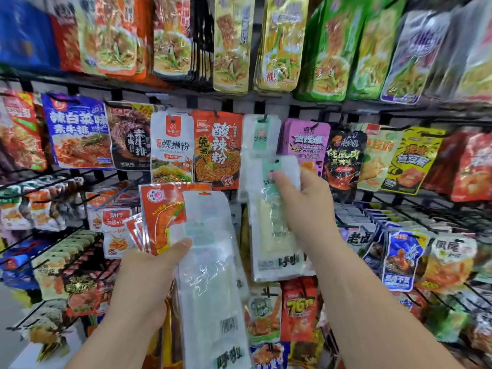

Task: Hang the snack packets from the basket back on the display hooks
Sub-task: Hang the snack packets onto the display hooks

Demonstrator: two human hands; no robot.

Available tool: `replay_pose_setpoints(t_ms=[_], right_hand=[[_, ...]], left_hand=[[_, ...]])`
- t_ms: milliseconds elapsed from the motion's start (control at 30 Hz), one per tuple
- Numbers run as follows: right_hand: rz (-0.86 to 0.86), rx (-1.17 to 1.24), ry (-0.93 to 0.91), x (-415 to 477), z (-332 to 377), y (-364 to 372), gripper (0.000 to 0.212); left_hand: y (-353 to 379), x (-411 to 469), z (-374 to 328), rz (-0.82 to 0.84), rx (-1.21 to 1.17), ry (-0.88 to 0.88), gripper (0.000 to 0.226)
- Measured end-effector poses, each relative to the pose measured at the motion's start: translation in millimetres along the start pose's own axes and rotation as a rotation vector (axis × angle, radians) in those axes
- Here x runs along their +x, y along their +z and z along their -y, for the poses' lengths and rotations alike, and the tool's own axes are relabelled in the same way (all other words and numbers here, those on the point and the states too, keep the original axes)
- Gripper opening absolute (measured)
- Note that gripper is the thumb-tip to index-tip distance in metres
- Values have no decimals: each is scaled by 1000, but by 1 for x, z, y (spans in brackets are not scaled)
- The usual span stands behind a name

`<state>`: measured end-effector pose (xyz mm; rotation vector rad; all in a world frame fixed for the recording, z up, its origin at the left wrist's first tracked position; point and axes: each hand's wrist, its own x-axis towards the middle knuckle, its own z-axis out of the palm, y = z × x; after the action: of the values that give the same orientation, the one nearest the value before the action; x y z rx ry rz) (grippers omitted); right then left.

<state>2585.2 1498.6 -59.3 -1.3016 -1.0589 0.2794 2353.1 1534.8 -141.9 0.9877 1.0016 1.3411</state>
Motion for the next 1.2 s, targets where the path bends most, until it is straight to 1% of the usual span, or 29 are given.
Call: replay_pose_setpoints(t_ms=[67, 167, 200, 233, 300, 333, 400, 433, 500, 567, 633, 700, 767, 833, 900, 1000, 1033, 1133, 1200], right_hand=[[-42, 14, -20, 20, 14, 4, 28], [-70, 66, -33, 41, 27, 14, 30], [-64, 74, -38, 46, 29, 18, 33], [-66, 73, -41, 51, 31, 23, 39], [-93, 54, -47, 61, 32, 31, 58], [-109, 53, -59, 65, 32, 34, 60], [-139, 47, -73, 72, 32, 37, 54], [-150, 39, -65, 76, 32, 38, 54], [-155, 16, -44, 81, 30, 40, 50], [-172, -22, -29, 85, 28, 42, 44], [-168, -25, -20, 87, 25, 43, 45], [-167, -27, -21, 87, 22, 43, 45], [-167, -36, -17, 87, 20, 43, 41], [-178, -31, -9, 89, 19, 43, 38], [-188, -36, 8, 91, 18, 43, 41], [-218, -167, 38, 95, 16, 45, 44], [-233, -223, 41, 97, 16, 46, 47], [-260, -367, 68, 103, 15, 48, 50], [-275, -434, 74, 106, 15, 50, 50]], left_hand=[[1, 4, -2, 1, -10, 11, 30], [2, 8, -5, 8, -22, 10, 34], [2, 8, -6, 12, -12, 11, 32], [3, 9, -7, 9, 0, 9, 30], [1, 11, -6, 15, -4, 14, 30], [2, 10, -8, 15, -6, 11, 32], [1, 11, -10, 27, -13, 6, 37], [-1, 14, -9, 35, -34, -1, 45], [-2, 15, -10, 34, -20, -4, 73], [-3, 17, -10, 9, -9, 11, 77], [-4, 18, -10, 15, -25, 9, 82], [-5, 16, -13, 31, -30, -3, 76], [-9, 17, -12, 8, -2, -12, 91], [-11, 18, -9, -1, 6, -23, 96], [-11, 17, -9, -14, 3, -31, 90], [-10, 16, -12, -35, 25, -50, 69], [-9, 15, -13, -43, 31, -52, 67], [-7, 16, -13, -41, 28, -48, 70], [-6, 14, -15, -51, 24, -37, 55]])
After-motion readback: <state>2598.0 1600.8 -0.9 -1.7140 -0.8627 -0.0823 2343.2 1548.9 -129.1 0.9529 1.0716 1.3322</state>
